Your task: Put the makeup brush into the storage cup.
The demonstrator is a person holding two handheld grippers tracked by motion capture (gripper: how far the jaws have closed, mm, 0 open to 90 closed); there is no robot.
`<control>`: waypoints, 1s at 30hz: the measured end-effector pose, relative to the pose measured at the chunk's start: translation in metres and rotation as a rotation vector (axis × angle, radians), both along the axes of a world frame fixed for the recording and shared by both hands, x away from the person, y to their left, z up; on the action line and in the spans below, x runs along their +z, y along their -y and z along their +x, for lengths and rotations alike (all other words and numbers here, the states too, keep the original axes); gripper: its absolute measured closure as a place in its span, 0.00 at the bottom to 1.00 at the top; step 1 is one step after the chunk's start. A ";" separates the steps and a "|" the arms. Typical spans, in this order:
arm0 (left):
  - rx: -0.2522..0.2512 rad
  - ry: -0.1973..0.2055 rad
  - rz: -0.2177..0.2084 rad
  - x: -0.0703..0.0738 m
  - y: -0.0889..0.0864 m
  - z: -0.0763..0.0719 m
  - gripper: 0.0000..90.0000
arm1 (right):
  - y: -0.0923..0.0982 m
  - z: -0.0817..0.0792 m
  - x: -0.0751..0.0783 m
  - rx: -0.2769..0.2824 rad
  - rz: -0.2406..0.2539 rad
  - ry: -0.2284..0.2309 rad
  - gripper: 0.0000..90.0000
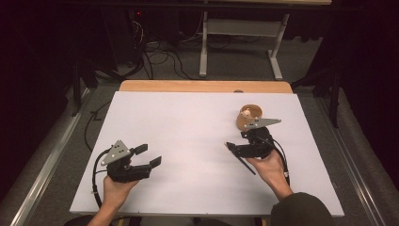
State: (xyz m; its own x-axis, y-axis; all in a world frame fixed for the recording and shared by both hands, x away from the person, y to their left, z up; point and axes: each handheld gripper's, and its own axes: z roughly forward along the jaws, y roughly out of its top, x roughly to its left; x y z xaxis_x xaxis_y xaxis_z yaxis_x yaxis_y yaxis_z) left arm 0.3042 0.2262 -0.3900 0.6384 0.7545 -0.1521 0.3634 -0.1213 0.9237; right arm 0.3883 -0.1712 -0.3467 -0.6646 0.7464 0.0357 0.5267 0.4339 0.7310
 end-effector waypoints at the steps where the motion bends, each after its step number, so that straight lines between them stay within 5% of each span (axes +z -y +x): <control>1: 0.000 0.000 0.000 0.000 0.000 0.000 0.30 | 0.000 0.001 0.001 -0.004 -0.003 -0.010 0.36; 6: 0.001 -0.001 -0.004 0.000 0.000 0.000 0.30 | -0.002 0.004 0.002 0.005 -0.050 -0.059 0.39; 19: 0.002 -0.001 -0.003 0.000 0.000 0.000 0.30 | -0.010 0.007 0.003 0.038 -0.135 -0.086 0.40; 30: 0.002 0.000 -0.004 0.000 0.000 0.000 0.30 | -0.017 0.013 0.002 0.042 -0.257 -0.175 0.46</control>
